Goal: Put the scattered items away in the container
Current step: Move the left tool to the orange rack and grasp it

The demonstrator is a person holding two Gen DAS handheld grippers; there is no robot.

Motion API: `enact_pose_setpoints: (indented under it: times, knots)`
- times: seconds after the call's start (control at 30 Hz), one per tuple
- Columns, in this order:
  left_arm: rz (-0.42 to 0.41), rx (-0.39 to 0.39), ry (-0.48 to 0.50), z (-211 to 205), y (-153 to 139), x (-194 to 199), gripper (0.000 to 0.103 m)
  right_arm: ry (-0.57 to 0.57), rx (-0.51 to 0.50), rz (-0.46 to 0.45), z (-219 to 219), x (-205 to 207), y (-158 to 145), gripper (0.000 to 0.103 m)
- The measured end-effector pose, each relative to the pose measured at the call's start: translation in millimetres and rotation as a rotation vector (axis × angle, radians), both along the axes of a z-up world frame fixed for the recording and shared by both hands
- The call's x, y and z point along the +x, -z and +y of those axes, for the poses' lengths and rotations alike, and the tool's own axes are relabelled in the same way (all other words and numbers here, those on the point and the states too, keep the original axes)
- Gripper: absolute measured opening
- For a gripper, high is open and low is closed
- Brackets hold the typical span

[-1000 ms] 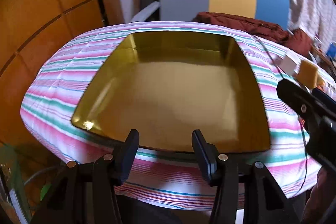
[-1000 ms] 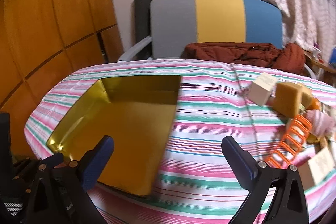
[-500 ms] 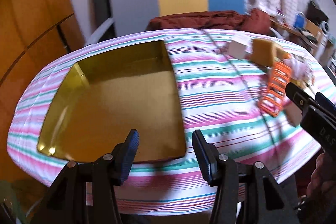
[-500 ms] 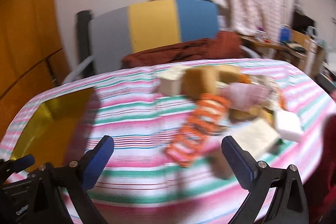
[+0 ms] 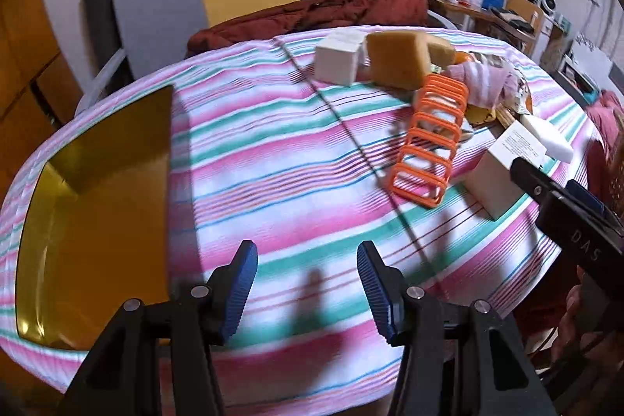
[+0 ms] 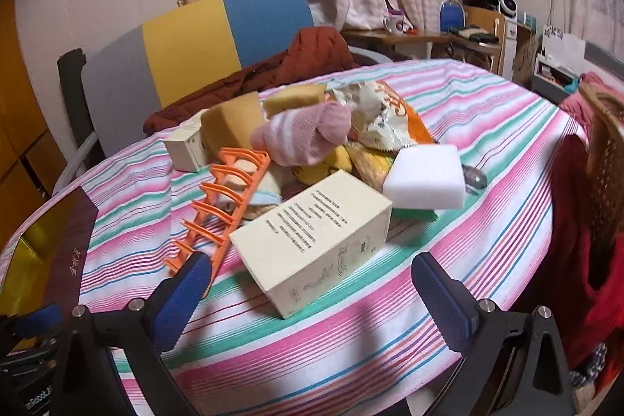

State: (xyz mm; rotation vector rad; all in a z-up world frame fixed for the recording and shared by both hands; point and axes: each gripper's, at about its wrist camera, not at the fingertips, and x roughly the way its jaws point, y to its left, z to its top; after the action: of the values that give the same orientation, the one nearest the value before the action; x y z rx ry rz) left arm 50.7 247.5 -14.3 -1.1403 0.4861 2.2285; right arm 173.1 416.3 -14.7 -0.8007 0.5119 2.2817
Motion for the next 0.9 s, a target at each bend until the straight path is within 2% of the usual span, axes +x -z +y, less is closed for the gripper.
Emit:
enact_pose_setpoints:
  times: [0.13,0.3,0.5,0.6,0.67,0.77,0.9]
  knots:
    - [0.01,0.01,0.061,20,2,-5,0.054,-0.02,-0.022,0.0,7,-5,7,0.103]
    - [-0.043,0.041,0.107,37,10,-14,0.054,-0.028,-0.047,-0.02,17,-9,18,0.103]
    - [-0.025,0.077,0.155,52,11,-20,0.054,-0.074,-0.096,0.036,30,-9,27,0.101]
    - [0.001,0.088,0.193,61,8,-21,0.054,-0.11,-0.114,0.04,32,-13,33,0.091]
    - [0.016,0.082,0.234,69,8,-19,0.054,-0.127,-0.142,0.048,34,-14,38,0.07]
    - [0.032,0.065,0.294,80,9,-15,0.054,-0.119,-0.128,0.03,36,-10,39,0.053]
    - [0.011,0.078,0.353,92,11,-12,0.054,-0.13,-0.153,0.049,40,-1,39,0.05]
